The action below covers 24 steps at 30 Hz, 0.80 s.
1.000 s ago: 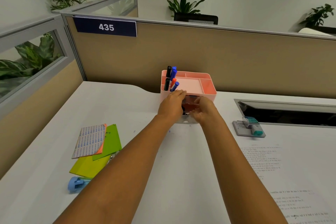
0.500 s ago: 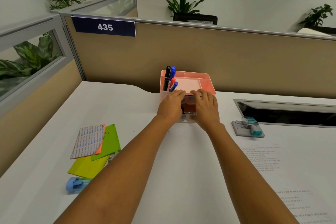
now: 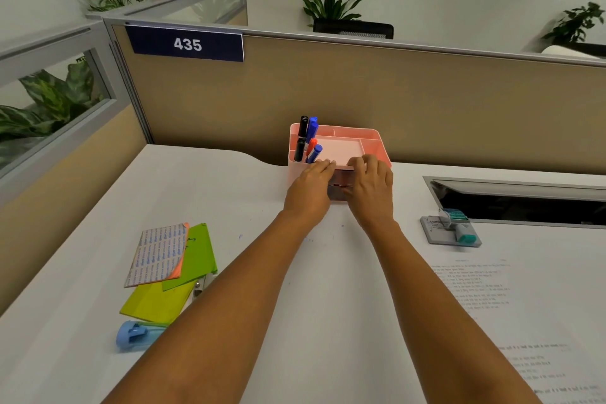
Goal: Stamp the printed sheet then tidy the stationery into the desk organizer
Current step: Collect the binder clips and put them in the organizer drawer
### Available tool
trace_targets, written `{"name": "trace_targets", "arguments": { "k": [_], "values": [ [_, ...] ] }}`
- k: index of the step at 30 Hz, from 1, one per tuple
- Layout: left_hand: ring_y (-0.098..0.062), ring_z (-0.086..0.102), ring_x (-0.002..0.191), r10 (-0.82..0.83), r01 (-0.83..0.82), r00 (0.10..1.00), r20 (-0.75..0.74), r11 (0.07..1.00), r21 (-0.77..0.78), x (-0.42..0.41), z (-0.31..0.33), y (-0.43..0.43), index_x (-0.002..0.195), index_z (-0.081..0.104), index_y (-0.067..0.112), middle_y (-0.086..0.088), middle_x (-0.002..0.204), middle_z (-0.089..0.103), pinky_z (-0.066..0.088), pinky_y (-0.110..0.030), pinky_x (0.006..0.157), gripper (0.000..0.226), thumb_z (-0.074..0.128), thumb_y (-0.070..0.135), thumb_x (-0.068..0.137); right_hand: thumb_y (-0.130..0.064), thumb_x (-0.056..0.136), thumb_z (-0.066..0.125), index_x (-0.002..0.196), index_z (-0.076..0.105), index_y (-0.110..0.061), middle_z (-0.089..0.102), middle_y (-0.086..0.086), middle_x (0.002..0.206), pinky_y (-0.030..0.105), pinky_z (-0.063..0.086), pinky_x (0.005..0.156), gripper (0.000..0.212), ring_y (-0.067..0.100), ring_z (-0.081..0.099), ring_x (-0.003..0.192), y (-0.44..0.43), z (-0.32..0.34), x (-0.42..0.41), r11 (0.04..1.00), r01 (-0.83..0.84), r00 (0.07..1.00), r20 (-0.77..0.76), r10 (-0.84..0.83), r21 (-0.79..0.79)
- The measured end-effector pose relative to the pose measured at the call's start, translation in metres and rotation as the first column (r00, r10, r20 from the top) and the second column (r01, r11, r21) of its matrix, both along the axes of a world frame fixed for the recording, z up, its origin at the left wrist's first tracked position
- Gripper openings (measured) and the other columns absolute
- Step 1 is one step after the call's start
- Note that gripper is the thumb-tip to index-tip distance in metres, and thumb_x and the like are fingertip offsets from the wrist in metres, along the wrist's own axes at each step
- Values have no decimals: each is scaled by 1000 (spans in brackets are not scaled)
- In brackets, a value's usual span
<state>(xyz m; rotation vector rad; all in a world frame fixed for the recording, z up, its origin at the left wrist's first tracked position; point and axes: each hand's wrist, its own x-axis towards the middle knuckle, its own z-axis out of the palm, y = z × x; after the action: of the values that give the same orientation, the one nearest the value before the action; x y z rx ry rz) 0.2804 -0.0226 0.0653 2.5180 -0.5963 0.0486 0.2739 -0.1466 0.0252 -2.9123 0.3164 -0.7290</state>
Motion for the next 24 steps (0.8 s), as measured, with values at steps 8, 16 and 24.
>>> {"name": "trace_targets", "arguments": {
  "k": [8,16,24],
  "values": [
    [-21,28,142,1,-1,1000,-1,1000,3,0,1,0,145,27,17,-1,154,29,28,-35,113,59,49,6,92,-32,92,54,125,49,-13,48,11,133,34,32,109,39,29,43,123,-6,9,2,999,-31,1000,-1,31,27],
    [-23,30,141,-3,3,1000,-15,1000,21,-1,4,1,145,27,17,-1,153,29,29,-36,113,58,49,7,93,-29,92,55,125,50,-10,51,13,131,36,33,109,38,31,45,121,-1,9,2,999,2,1000,17,-3,47],
    [-25,32,139,1,-3,999,-52,999,-44,-11,13,6,147,22,17,-1,155,24,34,-41,111,59,45,3,94,-21,90,57,126,51,-11,49,12,134,33,36,106,37,29,44,124,13,24,-15,989,-29,993,114,13,143]
  ]
}}
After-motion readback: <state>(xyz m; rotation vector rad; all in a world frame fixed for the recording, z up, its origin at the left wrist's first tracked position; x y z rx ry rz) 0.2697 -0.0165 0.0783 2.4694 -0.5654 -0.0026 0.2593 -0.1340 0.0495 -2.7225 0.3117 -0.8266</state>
